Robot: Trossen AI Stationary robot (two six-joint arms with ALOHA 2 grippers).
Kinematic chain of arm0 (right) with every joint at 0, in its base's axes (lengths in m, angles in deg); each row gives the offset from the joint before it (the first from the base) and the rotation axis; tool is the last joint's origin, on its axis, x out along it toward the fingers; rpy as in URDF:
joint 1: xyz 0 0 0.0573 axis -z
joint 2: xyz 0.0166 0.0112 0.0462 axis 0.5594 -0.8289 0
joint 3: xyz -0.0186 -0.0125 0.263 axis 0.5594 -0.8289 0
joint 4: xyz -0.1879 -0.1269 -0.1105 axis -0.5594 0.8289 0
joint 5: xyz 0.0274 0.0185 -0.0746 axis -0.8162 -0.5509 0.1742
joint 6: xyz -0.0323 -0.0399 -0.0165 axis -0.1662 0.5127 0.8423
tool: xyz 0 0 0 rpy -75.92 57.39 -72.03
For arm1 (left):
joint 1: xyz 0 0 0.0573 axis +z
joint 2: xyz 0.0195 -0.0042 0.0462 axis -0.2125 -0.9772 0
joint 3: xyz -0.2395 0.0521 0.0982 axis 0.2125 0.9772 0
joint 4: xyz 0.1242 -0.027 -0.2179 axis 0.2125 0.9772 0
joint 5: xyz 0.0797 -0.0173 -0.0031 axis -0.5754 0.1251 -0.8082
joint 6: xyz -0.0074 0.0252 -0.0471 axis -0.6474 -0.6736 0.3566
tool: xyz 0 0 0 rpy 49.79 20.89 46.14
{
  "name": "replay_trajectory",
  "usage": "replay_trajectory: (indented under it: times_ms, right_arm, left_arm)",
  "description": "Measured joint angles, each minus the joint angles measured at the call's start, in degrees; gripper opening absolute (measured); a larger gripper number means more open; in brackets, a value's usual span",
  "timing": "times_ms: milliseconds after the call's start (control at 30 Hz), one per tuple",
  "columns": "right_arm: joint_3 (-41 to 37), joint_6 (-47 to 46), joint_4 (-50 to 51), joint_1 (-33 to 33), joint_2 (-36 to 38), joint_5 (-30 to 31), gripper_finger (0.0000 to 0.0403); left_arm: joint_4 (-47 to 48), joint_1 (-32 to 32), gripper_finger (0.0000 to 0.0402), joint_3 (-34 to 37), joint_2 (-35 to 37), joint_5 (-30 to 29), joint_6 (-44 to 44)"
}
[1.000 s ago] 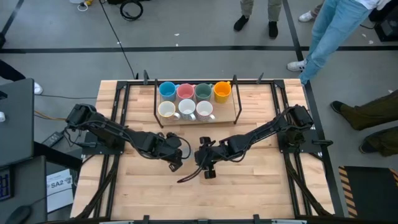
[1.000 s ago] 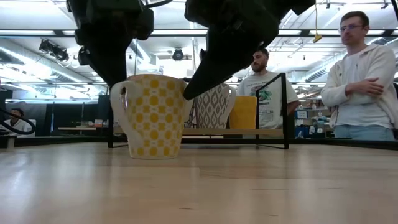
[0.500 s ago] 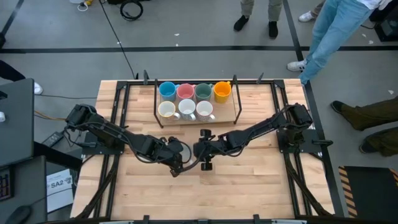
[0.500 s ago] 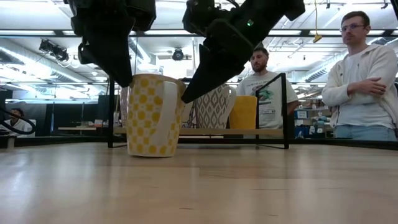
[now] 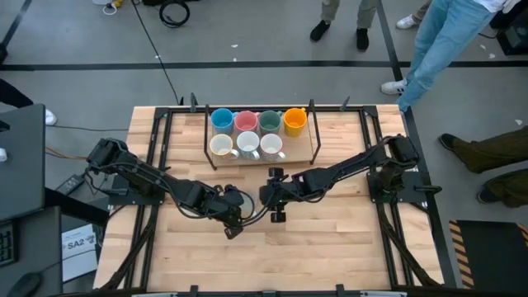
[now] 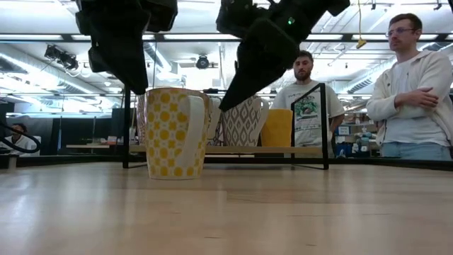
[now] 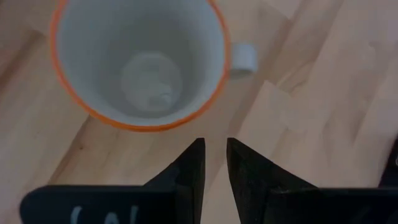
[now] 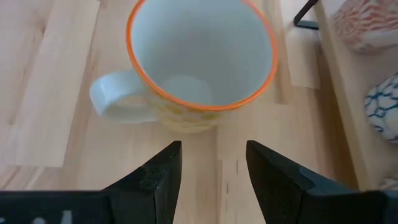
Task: Place coffee mugs
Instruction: Put the yellow patterned mug on the shelf
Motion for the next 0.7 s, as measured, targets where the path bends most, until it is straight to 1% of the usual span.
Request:
replay_trajectory:
  times_ms: [167,300,400,600,700]
  right_arm:
    - [0.0,-0.1,2.3,0.0,3.1,0.0,0.0185]
    - [0.0,-2.9,3.7,0.0,6.4,-0.2,0.0185]
    - [0.0,-8.3,3.7,-0.1,8.9,-0.3,0.0185]
    - [0.0,-20.5,3.4,-2.1,11.9,-5.6,0.0185]
    - [0.0,-24.7,2.7,-3.9,11.9,-5.3,0.0185]
  left_arm:
    - [0.1,-1.2,0.0073,0.0,0.0,0.2,-0.8]
    - [0.9,-2.3,0.0073,0.0,0.0,2.2,-2.8]
    - [1.3,-3.2,0.0073,0.0,0.0,2.8,-2.9]
    - [2.3,-4.0,0.0073,0.0,0.1,2.8,-3.0]
    - [2.6,-4.3,0.0073,0.0,0.1,2.8,-3.0]
